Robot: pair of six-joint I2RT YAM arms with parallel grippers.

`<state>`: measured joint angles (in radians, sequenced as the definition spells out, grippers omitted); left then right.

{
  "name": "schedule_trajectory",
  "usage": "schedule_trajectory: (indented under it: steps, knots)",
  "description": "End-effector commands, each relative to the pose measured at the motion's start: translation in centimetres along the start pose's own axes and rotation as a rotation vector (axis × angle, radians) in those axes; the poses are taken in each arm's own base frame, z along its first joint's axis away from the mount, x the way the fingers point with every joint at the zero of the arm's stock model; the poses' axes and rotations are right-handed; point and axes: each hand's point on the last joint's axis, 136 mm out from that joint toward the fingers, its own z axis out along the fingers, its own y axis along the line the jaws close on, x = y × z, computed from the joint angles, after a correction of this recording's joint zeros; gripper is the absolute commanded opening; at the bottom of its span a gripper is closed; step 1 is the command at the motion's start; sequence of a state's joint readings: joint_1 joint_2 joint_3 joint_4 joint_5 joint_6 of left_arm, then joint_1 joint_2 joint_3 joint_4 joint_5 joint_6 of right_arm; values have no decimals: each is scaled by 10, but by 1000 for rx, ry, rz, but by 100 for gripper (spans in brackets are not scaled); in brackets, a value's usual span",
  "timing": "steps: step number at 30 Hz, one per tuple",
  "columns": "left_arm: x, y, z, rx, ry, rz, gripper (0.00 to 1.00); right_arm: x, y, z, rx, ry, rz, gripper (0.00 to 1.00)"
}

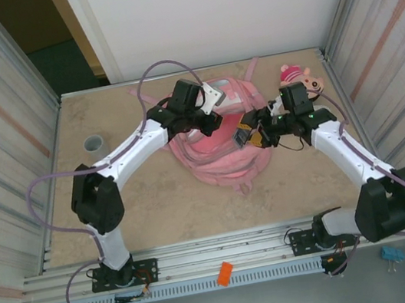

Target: Pack books, pencil case, and school supplies into a backpack

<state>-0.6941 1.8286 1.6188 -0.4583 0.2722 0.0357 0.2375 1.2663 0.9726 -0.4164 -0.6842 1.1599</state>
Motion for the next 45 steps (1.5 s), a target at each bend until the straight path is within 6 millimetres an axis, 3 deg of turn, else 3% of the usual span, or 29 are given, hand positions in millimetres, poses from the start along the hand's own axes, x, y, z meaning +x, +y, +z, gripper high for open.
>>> schedule_trajectory:
  steps: [1, 7, 13, 18, 23, 28, 34, 42, 45]
  knots:
    - [-43, -38, -57, 111, -169, -75, 0, 1, -5, -5, 5, -103, 122, 44]
    - [-43, -45, -68, 156, -212, -83, 0, 3, -11, -1, -4, -222, 181, 45]
    - [-46, -48, -69, 192, -229, -112, 0, 11, -3, 13, -9, -235, 210, 46]
    - [-52, -46, -71, 191, -272, -131, 0, 3, -11, 23, 10, -271, 279, 53]
    - [-55, -45, -75, 180, -289, -137, 0, -4, 5, 34, -38, -260, 288, 65]
    - [-55, -42, -75, 164, -295, -136, 0, -4, 11, 35, -45, -244, 283, 70]
    - [-45, -40, -67, 154, -260, -109, 0, 9, -3, 11, 6, -258, 230, 68]
    - [-6, -46, -54, 154, -157, -12, 0, 35, -21, -43, 59, -300, 120, 65]
    - [4, -51, -52, 163, -133, 17, 0, 39, -19, -48, 26, -296, 120, 66]
